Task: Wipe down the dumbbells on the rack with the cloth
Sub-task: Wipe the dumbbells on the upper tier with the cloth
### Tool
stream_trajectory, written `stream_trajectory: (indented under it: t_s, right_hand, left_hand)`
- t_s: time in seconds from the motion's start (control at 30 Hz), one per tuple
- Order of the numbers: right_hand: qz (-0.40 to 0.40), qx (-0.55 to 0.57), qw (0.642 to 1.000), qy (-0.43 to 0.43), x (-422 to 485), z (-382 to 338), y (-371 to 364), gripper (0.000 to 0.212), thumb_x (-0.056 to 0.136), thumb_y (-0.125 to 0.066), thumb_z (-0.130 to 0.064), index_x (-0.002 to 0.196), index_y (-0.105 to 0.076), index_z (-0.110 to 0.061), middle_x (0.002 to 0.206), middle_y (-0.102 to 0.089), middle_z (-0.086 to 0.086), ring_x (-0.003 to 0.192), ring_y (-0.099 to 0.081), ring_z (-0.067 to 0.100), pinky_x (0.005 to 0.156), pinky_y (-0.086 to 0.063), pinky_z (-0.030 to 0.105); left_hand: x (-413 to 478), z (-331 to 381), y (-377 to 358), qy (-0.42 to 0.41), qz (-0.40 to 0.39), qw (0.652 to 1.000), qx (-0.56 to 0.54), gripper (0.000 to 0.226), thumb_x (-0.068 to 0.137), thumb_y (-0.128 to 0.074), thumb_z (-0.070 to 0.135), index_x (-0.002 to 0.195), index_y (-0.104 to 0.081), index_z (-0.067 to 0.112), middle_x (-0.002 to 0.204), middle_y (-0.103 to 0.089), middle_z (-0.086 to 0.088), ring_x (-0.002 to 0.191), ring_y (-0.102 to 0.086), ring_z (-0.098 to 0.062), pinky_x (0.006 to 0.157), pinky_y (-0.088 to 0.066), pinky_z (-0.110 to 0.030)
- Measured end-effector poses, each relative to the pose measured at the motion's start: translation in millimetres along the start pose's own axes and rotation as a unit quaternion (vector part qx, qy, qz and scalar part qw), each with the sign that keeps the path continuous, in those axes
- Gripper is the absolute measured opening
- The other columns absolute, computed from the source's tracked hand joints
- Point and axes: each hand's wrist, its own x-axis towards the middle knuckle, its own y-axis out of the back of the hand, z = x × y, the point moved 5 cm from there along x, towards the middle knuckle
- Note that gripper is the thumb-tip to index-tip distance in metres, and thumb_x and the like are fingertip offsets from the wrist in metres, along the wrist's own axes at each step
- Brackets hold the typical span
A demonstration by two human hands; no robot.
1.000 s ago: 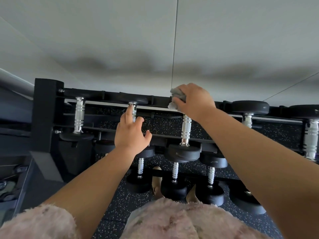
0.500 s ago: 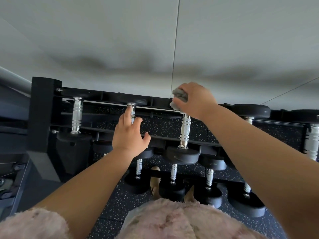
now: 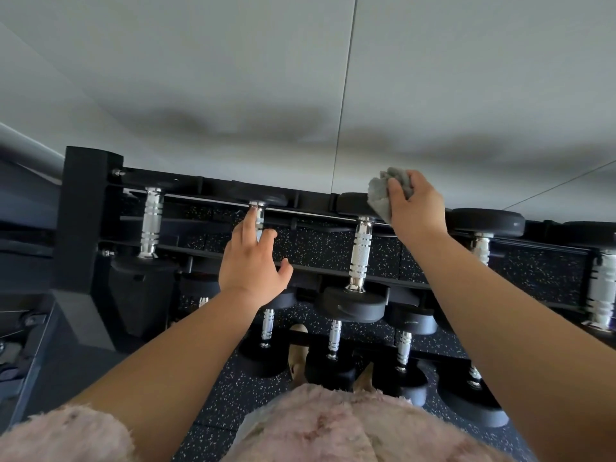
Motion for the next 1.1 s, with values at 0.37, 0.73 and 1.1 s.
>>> stream_trajectory:
  t_s: [0.37, 0.73, 1.1]
  right_hand:
    - [0.01, -0.055, 0.997, -0.057, -8.9, 33.6, 8.9, 0.027, 0.108, -0.046, -0.04, 0.121, -0.056, -0.019, 0.095, -0.067, -0.003, 0.086, -0.067, 0.018, 0.065, -0.05, 0.029]
    - [0.014, -0.076, 0.996, 0.035, -58.1, 13.2, -1.4, 0.037, 0.103, -0.059, -0.03, 0.137, -0.051, -0.02, 0.127, -0.056, -0.006, 0.104, -0.056, 0.008, 0.088, -0.051, 0.027]
    - [-0.1, -0.079, 0.985, -0.118, -77.5, 26.0, -36.9, 0.033, 0.103, -0.057, -0.047, 0.109, -0.05, -0.015, 0.089, -0.063, -0.002, 0.071, -0.063, 0.013, 0.051, -0.045, 0.026]
  left_hand:
    - [0.6, 0.1, 0.6, 0.005, -0.007, 1.0, 0.008, 0.059, 0.087, -0.064, 0.055, 0.136, -0.058, 0.022, 0.172, -0.009, -0.011, 0.15, -0.031, -0.034, 0.115, -0.045, -0.048]
    - [0.3, 1.7, 1.2, 0.007, -0.016, 1.0, 0.016, 0.057, 0.088, -0.064, 0.055, 0.136, -0.058, 0.024, 0.171, -0.009, -0.011, 0.151, -0.029, -0.034, 0.114, -0.046, -0.049]
    - [-0.4, 1.7, 0.6, 0.007, -0.014, 1.0, 0.006, 0.055, 0.088, -0.064, 0.053, 0.134, -0.057, 0.025, 0.17, -0.009, -0.011, 0.151, -0.027, -0.034, 0.116, -0.044, -0.049]
